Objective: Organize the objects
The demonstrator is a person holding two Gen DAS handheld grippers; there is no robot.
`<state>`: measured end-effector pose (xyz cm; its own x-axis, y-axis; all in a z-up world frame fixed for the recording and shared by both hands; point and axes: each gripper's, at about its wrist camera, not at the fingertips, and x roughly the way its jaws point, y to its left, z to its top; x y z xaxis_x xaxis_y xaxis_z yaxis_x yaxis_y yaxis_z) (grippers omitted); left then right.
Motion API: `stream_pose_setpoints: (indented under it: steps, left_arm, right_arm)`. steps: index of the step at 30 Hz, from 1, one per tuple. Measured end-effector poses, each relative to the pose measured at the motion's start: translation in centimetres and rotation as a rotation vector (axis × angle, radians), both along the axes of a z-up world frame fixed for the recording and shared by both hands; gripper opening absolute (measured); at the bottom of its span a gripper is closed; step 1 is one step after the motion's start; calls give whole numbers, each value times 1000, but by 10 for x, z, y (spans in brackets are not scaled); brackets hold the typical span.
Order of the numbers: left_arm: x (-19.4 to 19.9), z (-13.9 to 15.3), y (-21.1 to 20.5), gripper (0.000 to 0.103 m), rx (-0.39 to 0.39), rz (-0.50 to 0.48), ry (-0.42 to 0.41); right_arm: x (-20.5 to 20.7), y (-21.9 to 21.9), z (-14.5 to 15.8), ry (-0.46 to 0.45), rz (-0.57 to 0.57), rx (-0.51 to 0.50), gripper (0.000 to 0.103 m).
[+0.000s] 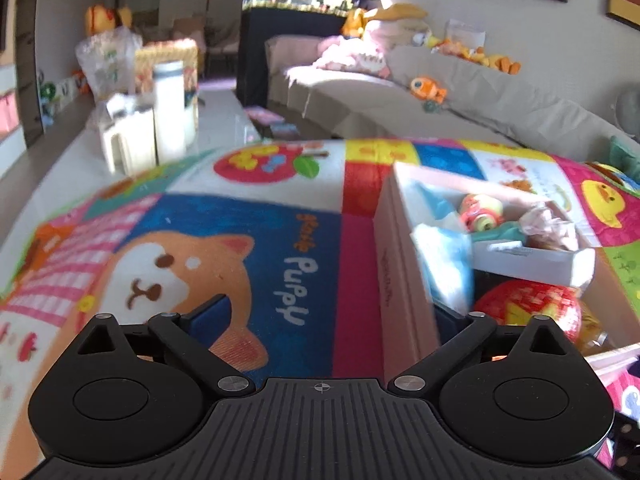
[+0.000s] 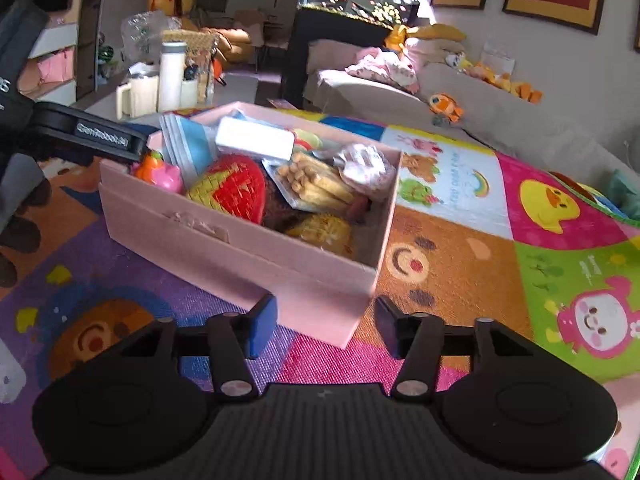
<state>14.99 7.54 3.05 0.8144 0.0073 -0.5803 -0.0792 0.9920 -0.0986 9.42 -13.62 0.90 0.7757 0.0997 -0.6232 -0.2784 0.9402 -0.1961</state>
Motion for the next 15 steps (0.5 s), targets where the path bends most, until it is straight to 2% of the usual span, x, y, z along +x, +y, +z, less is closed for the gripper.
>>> stream_pose_setpoints:
  steps: [4,5,7,10,13,15]
  left_arm:
    - [-55,25,-6,101,21,13,-135]
    - [-69,28,-9,101,16,-1,-137]
    - [-95,24,-18,101,-12,-63,-87]
    - [-126,6,-35,101,-25,-111,-14]
    - [-149,-13,-51,101,21,-117,4]
    - [-150,-24,-56,101,42,-97,38]
  right_arm:
    - [-27,-11,4,20,-14,49,88]
    - [-37,-13,5,19,-18,58,90]
    - [-54,-15,7,26,-34,87,103]
    - [-75,-19,2,75,-61,137,103]
    - [-87,-23,-7,116,-96,165,103]
    - [-88,-27,-15,129,-138,162,103]
